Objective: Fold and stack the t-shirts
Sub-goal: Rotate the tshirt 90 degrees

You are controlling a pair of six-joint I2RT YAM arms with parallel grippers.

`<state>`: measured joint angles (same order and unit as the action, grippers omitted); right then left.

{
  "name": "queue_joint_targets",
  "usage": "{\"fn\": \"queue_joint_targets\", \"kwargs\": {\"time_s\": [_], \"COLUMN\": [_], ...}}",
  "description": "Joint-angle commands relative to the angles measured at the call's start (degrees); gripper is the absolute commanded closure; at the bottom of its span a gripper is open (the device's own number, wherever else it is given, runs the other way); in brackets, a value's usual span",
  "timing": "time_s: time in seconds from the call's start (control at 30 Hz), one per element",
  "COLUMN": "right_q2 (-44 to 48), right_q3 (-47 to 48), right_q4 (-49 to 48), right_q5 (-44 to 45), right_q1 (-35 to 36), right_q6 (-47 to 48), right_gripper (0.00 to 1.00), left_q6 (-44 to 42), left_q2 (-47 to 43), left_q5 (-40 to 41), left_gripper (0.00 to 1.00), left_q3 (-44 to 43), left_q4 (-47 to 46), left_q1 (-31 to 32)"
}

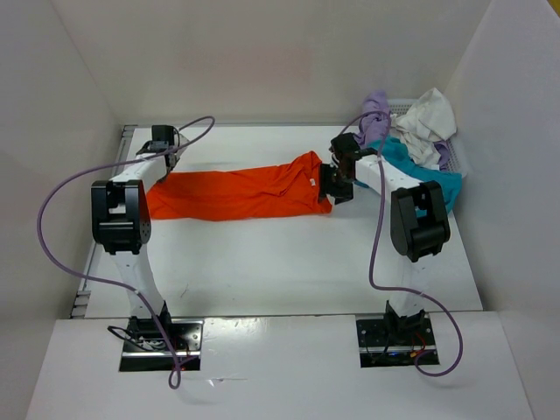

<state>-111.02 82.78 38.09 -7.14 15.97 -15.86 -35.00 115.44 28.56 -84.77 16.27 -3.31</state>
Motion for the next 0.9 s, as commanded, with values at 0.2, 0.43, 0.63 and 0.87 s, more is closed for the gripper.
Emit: {"fn": "queue_joint_targets", "kwargs": {"time_s": [0.2, 0.43, 0.63, 0.87], "right_q2": [6.5, 10.5, 9.3, 7.0], "right_q3": [-3.8, -8.2, -7.5, -7.9], "right_q4": [-2.1, -5.2, -5.7, -5.7], "right_q5": [3.6, -0.2, -3.7, -2.6], "right_q1": [-3.0, -3.8, -2.4, -1.6], "right_q6": [-1.9, -2.0, -0.1, -0.1], "right_gripper": [0.37, 0.4, 0.4, 0.39], "left_q6": [10.8, 12.4, 17.4, 21.0], "left_q2": [-4.1, -12.4, -9.4, -6.6], "left_q5": [-11.6, -20.8, -27.9, -32.2], "left_gripper": [0.39, 0.38, 0.35, 0.33], "left_q3": [-7.1, 7.0, 8.8, 6.6], "left_q4": [14.5, 21.1, 20.3, 19.1], "left_q1": [-6.7, -9.9, -12.2, -12.8]}}
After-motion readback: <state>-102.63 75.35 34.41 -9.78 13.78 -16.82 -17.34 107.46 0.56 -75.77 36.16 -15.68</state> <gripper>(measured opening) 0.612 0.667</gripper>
